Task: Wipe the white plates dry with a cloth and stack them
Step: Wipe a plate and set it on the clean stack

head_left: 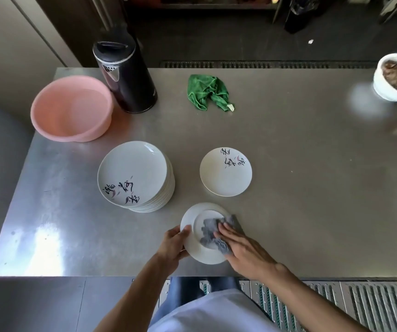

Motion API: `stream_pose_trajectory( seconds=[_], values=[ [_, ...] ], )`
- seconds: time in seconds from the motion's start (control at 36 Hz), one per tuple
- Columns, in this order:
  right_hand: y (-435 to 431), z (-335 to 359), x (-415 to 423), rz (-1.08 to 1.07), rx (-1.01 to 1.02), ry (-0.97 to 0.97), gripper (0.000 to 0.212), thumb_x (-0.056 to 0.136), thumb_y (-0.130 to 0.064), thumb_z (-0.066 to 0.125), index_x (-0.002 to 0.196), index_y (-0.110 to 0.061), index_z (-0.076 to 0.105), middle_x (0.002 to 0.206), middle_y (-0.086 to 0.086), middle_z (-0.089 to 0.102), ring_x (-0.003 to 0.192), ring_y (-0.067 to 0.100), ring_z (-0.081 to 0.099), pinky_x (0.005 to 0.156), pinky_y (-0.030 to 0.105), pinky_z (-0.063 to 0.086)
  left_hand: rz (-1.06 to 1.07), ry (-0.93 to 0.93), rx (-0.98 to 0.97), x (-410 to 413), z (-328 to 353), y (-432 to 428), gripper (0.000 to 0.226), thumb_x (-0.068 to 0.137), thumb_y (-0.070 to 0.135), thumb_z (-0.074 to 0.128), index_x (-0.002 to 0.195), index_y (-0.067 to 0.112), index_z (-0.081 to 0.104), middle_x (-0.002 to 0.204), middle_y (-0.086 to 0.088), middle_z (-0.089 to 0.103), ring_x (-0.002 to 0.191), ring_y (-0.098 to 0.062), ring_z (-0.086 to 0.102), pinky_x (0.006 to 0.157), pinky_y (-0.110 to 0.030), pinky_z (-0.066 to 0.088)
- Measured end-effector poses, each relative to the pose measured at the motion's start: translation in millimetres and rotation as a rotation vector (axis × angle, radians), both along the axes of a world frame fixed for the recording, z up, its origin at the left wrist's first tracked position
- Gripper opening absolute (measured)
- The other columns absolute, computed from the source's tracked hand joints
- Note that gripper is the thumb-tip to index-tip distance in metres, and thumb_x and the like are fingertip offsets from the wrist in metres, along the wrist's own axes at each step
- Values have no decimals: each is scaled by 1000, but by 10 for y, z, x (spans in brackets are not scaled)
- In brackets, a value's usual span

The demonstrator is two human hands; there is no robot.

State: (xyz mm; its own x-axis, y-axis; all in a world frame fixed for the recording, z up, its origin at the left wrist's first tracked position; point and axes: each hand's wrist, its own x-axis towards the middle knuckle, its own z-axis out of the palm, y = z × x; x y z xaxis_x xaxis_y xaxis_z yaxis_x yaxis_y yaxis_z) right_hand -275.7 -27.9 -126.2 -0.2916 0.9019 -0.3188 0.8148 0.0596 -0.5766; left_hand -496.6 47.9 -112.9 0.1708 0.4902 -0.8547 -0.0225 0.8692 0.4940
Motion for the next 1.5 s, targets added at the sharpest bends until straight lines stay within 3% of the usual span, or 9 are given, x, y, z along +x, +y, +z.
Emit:
stream_pose_trajectory(
  seconds=[0.17,0.42,0.61,0.78,0.94,1.06,1.19,1.31,1.5],
  values=[
    [455,-2,-389,-209,1,25,56,106,-30,41,156,-8,26,165,9,13,154,21,7,122,25,-7,-9,-23,24,77,55,-19,22,104,23,57,116,7,68,92,-5,77,83,-19,73,62,-31,59],
    [147,167,-459,-10,-83,313,56,102,-27,47,155,-17,30,164,-11,14,151,-2,5,122,18,6,-47,-19,57,-23,33,-3,34,94,-11,45,111,4,70,97,-15,78,86,-24,74,67,-36,61],
    [430,77,-426,-457,-85,158,51,105,-26,44,155,-23,32,166,-3,7,154,12,5,120,20,4,-35,8,106,-10,18,-8,22,102,21,62,119,8,67,103,-12,72,88,-23,70,67,-36,60],
    [553,75,-630,18,118,138,51,104,-45,29,152,-28,38,165,-10,12,154,12,0,124,30,-5,-158,68,201,14,56,43,21,102,1,54,116,6,69,107,-13,76,91,-21,72,71,-37,61],
    [582,29,-536,-348,193,23,45,102,-29,40,144,-16,50,149,12,47,137,29,36,116,45,34,-108,50,146,-14,67,-21,23,102,16,61,120,4,67,102,-10,70,87,-20,65,70,-37,59],
    [411,-17,-656,67,274,103,48,104,-38,37,149,-23,44,162,1,31,151,25,22,124,39,13,-167,62,175,-34,33,-58,19,102,1,54,115,3,68,105,-18,73,88,-22,68,76,-41,60],
    [514,-32,-606,-340,313,-44,43,103,-32,40,141,-20,56,142,6,55,129,32,52,110,42,36,-207,-9,169,19,91,-36,19,101,15,63,115,3,67,96,-10,71,82,-18,67,72,-36,60],
    [433,-57,-593,-10,347,68,44,104,-37,39,146,-27,49,156,-5,41,146,21,32,123,39,18,-206,8,176,11,58,-85,15,101,9,61,114,4,68,96,-7,74,82,-15,69,70,-35,61],
    [546,53,-484,-900,-184,311,44,107,-40,34,129,-14,61,124,9,66,116,22,59,91,22,36,-96,-118,113,-125,40,-140,21,98,18,68,115,6,64,104,-8,73,93,-20,71,76,-40,60]
  ],
)
